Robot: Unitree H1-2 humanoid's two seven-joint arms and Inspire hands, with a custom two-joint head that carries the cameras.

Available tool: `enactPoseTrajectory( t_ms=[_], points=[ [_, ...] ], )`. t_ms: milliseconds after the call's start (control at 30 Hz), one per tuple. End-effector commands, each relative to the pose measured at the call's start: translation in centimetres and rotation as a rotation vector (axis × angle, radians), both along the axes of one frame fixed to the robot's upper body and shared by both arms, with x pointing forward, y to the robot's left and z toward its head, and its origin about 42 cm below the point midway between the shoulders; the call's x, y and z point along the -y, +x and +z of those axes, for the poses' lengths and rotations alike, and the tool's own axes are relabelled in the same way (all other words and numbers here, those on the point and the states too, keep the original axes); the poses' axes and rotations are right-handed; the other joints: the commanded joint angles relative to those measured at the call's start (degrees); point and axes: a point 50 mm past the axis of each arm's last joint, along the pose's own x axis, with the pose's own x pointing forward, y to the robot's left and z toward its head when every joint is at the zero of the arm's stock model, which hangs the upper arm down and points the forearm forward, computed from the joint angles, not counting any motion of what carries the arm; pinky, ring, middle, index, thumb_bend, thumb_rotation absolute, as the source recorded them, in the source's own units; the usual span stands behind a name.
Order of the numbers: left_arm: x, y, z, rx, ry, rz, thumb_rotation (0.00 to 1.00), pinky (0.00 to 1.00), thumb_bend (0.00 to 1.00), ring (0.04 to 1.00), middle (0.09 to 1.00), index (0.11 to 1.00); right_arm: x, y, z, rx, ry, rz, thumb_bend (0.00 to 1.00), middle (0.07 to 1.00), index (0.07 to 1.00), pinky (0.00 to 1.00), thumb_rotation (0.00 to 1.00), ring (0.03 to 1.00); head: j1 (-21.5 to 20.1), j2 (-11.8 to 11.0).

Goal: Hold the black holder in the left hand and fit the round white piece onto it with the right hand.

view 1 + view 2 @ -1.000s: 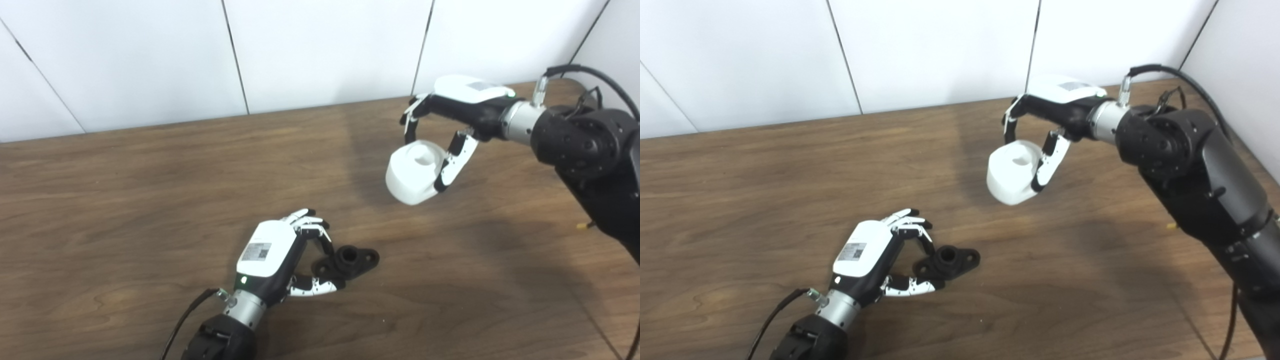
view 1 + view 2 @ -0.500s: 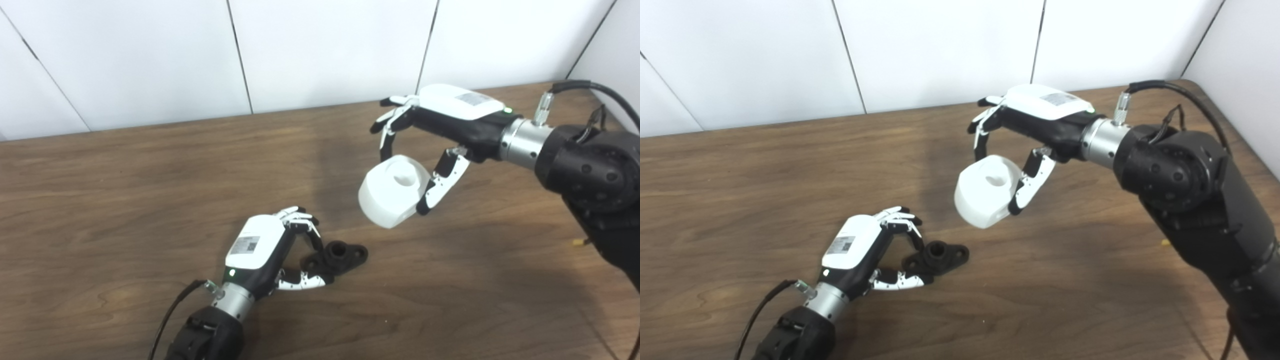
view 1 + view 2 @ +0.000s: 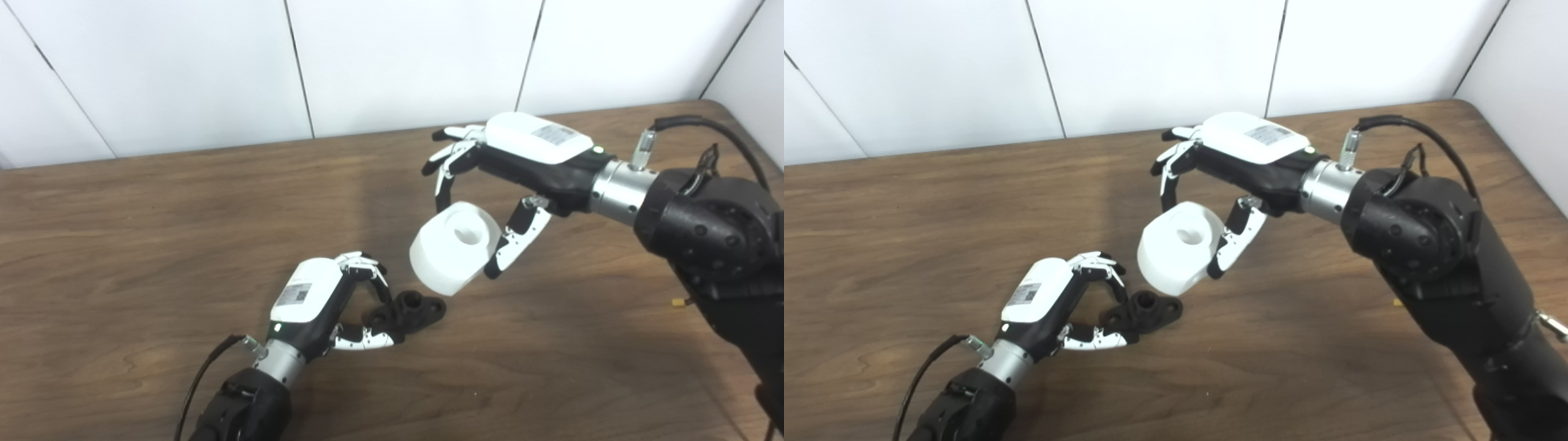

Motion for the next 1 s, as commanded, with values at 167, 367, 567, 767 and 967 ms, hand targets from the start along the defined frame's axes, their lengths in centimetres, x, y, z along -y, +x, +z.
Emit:
enactPoseTrajectory(
  t_ms=[167,367,567,767,967],
  points=[
    [-2.3,-1.0,-3.6,-0.247,0.110,0.090,0.05,0.73,0.52,0.842,0.747,0.486,-1.5,-0.3,1.5,0.091,0.004,0.046,0.52,0.833,0.483,0.99,0.13,0.957,1.1,1.8],
    [-1.9,-0.9,-2.9,-0.235,0.105,0.089,0.05,0.73,0.52,0.840,0.746,0.486,-2.4,-0.1,1.4,0.075,-0.008,0.073,0.52,0.825,0.483,0.99,0.13,0.965,2.8,4.1],
    [-1.8,-1.0,-2.4,-0.236,0.108,0.102,0.05,0.74,0.52,0.843,0.752,0.486,-3.2,0.0,1.0,0.069,-0.027,0.087,0.52,0.825,0.483,0.98,0.13,0.966,3.0,4.6],
    [-1.7,-1.2,-2.4,-0.215,0.151,0.100,0.05,0.75,0.52,0.846,0.744,0.486,-3.6,0.1,0.6,0.058,-0.036,0.095,0.52,0.821,0.483,0.96,0.14,0.962,4.0,4.3],
    [-1.4,-1.5,-2.6,-0.146,0.218,0.078,0.05,0.80,0.52,0.839,0.722,0.486,-3.6,0.2,0.5,0.054,-0.035,0.092,0.53,0.826,0.483,0.93,0.14,0.968,4.0,3.9]
  ],
)
